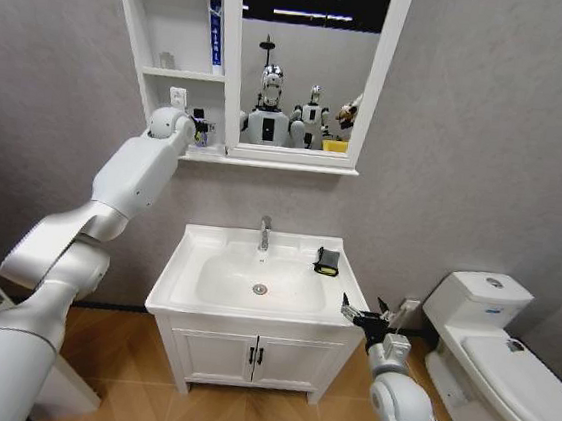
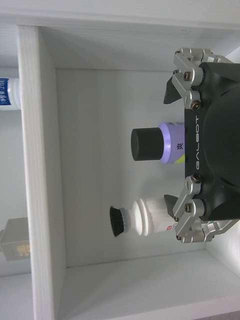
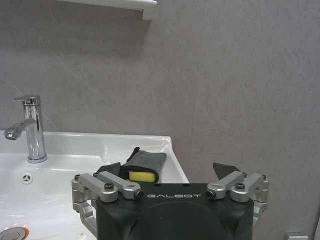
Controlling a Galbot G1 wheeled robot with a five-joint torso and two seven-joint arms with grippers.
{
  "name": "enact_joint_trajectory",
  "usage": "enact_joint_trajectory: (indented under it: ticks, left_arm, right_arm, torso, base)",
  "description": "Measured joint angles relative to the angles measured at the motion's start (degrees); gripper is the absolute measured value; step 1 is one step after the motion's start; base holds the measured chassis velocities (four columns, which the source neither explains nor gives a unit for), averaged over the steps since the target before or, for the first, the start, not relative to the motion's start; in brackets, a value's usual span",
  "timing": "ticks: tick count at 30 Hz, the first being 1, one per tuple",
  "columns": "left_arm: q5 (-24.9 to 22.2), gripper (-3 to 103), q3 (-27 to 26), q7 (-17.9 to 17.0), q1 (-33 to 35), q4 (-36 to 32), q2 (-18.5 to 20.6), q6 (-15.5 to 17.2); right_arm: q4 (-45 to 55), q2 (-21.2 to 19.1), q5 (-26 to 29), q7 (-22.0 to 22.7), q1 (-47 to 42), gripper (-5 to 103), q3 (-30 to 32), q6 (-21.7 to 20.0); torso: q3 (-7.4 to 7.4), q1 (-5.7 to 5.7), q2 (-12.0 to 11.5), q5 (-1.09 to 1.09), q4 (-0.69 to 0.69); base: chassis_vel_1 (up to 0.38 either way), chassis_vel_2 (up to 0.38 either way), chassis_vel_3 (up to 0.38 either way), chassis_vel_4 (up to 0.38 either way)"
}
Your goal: Move facial cleanser and shampoo from washbasin to cabinet, then wipe washbasin with towel.
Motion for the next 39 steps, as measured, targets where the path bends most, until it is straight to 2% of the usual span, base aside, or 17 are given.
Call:
enact_joint_trajectory:
  ticks: [6, 12, 14, 18, 20, 22, 23, 24, 26, 27, 30, 31, 33, 34, 36, 37, 39]
  left_arm:
    - [-2.25, 100, 0.02, -1.71, 1.54, -6.23, 2.75, 1.2]
    - [-9.23, 100, -3.95, -9.6, 7.74, -22.45, 8.24, 4.04]
    - [-9.9, 100, -4.55, -10.36, 8.66, -24.83, 9.08, 4.22]
    - [-15.55, 100, -7.22, -13.41, 14.61, -36.05, 15.09, 4.38]
    - [-17.07, 100, -10.37, -13.38, 22.35, -43.36, 20.55, 2.82]
    - [-17.13, 100, -12.1, -12.85, 26.48, -46.49, 22.53, 1.85]
    - [-16.73, 100, -14.2, -11.9, 31.47, -49.8, 24.49, 0.49]
    - [-16.73, 100, -14.2, -11.9, 31.47, -49.8, 24.49, 0.49]
    - [-12.97, 100, -20.56, -9.88, 45.22, -56.2, 26.88, -4.56]
    - [-12.97, 100, -20.56, -9.88, 45.22, -56.2, 26.88, -4.56]
    - [-8.92, 100, -30.4, -9.36, 61.67, -62.97, 25.91, -7.67]
    - [-8.92, 100, -30.4, -9.36, 61.67, -62.97, 25.91, -7.67]
    - [-4.08, 100, -32.58, -9.12, 69.99, -65.21, 22.22, -10.13]
    - [-4.08, 100, -32.58, -9.12, 69.99, -65.21, 22.22, -10.13]
    - [1.3, 100, -34.62, -7.55, 75.93, -66.82, 18.76, -11.4]
    - [1.3, 100, -34.62, -7.55, 75.93, -66.82, 18.76, -11.4]
    - [5.23, 100, -38.29, -6.46, 82.97, -70.29, 15.56, -11.54]
  right_arm:
    - [0.45, 0.18, -0.16, 0.14, -0.06, 100, -0.19, 0.0]
    - [1.01, 0.74, -0.66, 0.2, -0.3, 100, -0.61, -0.13]
    - [1.02, 0.9, -0.77, 0.18, -0.24, 100, -0.77, -0.16]
    - [1.15, 1.44, -1.01, 0.19, 0.21, 100, -1.38, -0.47]
    - [1.16, 1.55, -1.01, 0.28, 0.7, 100, -1.74, -0.93]
    - [1.18, 1.51, -1.0, 0.3, 0.97, 100, -1.91, -1.12]
    - [1.23, 1.42, -1.0, 0.3, 1.27, 100, -2.06, -1.34]
    - [1.23, 1.42, -1.0, 0.3, 1.27, 100, -2.06, -1.34]
    - [1.76, 1.1, -0.99, 0.44, 1.77, 100, -2.24, -1.93]
    - [1.76, 1.1, -0.99, 0.44, 1.77, 100, -2.24, -1.93]
    - [2.53, 0.58, -1.0, 0.5, 1.82, 100, -2.42, -2.58]
    - [2.53, 0.58, -1.0, 0.5, 1.82, 100, -2.42, -2.58]
    - [3.73, 0.89, -1.43, 0.79, 0.37, 100, -1.25, -2.63]
    - [3.73, 0.89, -1.43, 0.79, 0.37, 100, -1.25, -2.63]
    - [4.74, 1.35, -1.69, 1.7, -0.32, 100, -0.66, -2.69]
    - [4.74, 1.35, -1.69, 1.7, -0.32, 100, -0.66, -2.69]
    - [5.11, 1.42, -1.77, 2.13, 0.23, 100, -1.1, -3.21]
  torso:
    - [0.0, 0.0, 0.0, 0.0, -0.01]
    - [0.0, 0.0, 0.0, 0.0, -0.01]
    - [0.0, 0.0, 0.0, -0.01, 0.0]
    - [-0.01, 0.0, 0.01, 0.01, -0.04]
    - [-0.01, 0.0, 0.0, -0.02, 0.02]
    - [-0.01, 0.0, 0.0, -0.04, 0.04]
    - [-0.01, 0.0, 0.0, -0.04, 0.05]
    - [-0.01, 0.0, 0.0, -0.04, 0.05]
    - [-0.01, -0.01, 0.01, -0.01, 0.0]
    - [-0.01, -0.01, 0.01, -0.01, 0.0]
    - [-0.01, -0.01, 0.01, 0.03, 0.01]
    - [-0.01, -0.01, 0.01, 0.03, 0.01]
    - [-0.01, -0.01, 0.01, -0.01, 0.02]
    - [-0.01, -0.01, 0.01, -0.01, 0.02]
    - [-0.01, -0.01, 0.01, 0.0, -0.09]
    - [-0.01, -0.01, 0.01, 0.0, -0.09]
    - [-0.01, -0.01, 0.01, 0.0, -0.05]
  base:
    - [0.0, 0.0, 0.0, 0.0]
    - [0.0, 0.0, 0.0, 0.0]
    - [0.0, 0.0, 0.0, 0.0]
    - [0.0, 0.0, 0.0, 0.0]
    - [0.0, 0.0, 0.0, 0.0]
    - [0.0, 0.0, 0.0, 0.0]
    - [0.0, 0.0, 0.0, 0.0]
    - [0.0, 0.0, 0.0, 0.0]
    - [0.0, 0.0, 0.0, 0.0]
    - [0.0, 0.0, 0.0, 0.0]
    - [0.0, 0.0, 0.0, 0.0]
    - [0.0, 0.0, 0.0, 0.0]
    - [0.0, 0.0, 0.0, 0.0]
    - [0.0, 0.0, 0.0, 0.0]
    - [0.0, 0.0, 0.0, 0.0]
    - [0.0, 0.0, 0.0, 0.0]
    - [0.0, 0.0, 0.0, 0.0]
